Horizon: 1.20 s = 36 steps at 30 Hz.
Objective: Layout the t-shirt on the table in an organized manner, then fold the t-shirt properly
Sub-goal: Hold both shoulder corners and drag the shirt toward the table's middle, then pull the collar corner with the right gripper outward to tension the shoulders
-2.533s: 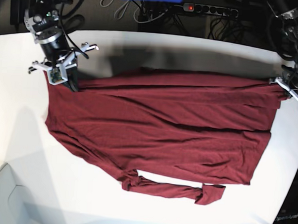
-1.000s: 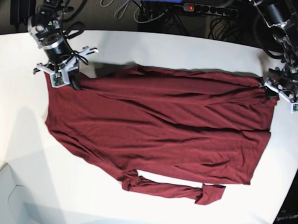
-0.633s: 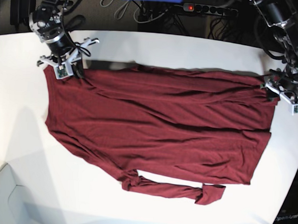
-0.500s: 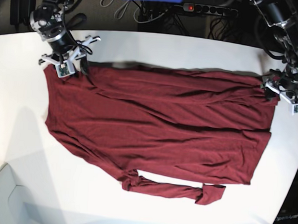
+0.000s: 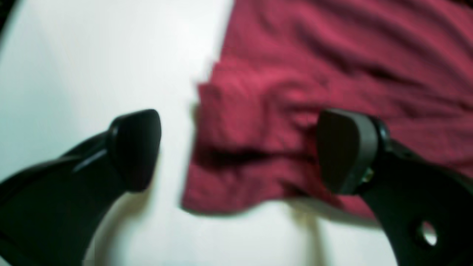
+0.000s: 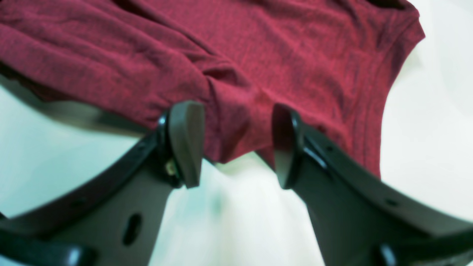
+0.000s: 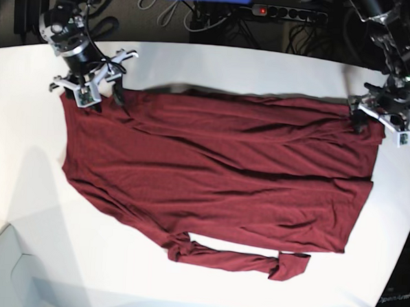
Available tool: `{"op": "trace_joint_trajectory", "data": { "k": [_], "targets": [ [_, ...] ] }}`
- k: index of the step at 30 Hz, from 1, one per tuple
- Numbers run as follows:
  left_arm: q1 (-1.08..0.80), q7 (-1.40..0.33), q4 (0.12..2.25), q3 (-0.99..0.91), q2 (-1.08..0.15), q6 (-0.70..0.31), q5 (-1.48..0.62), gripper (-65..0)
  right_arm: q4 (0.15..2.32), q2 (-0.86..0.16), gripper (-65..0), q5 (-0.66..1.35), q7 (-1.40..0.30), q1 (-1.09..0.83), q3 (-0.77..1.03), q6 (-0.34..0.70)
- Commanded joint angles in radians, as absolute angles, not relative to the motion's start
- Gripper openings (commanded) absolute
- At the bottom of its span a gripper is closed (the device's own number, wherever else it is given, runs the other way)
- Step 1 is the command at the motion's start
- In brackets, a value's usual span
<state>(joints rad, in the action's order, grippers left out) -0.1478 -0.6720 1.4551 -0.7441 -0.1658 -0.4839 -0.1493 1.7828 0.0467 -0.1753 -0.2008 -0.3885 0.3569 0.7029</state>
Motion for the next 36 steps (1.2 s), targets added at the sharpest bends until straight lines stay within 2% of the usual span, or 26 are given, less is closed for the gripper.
{"op": "trace_joint_trajectory", "data": {
  "k": [1,25,28,32,36],
  "targets": [
    [-0.148,-0.645,1.474,-0.748,-0.186,-0.483,-0.18,0.0,1.805,0.042,-34.7,-0.154,-0.177,-0.387,0.358,0.698],
    [-0.171,-0.644,1.353,-0.78,-0.186,-0.481,-0.216,-0.8,1.844,0.042,-34.7,-0.153,-0.173,-0.381,0.358,0.698],
    [-0.17,-0.642,1.311,-0.782,-0.186,-0.483,-0.219,-8.1,1.859,0.042,-34.7,-0.153,-0.173,-0.381,0.358,0.698],
    [-0.17,-0.613,1.291,-0.782,-0.186,-0.483,-0.22,-23.6,1.888,0.042,-34.7,-0.153,-0.173,-0.383,0.36,0.698],
    [-0.173,-0.593,1.291,-0.78,-0.185,-0.483,-0.22,-32.7,1.914,0.042,-34.7,-0.151,-0.173,-0.387,0.36,0.698]
  ]
}}
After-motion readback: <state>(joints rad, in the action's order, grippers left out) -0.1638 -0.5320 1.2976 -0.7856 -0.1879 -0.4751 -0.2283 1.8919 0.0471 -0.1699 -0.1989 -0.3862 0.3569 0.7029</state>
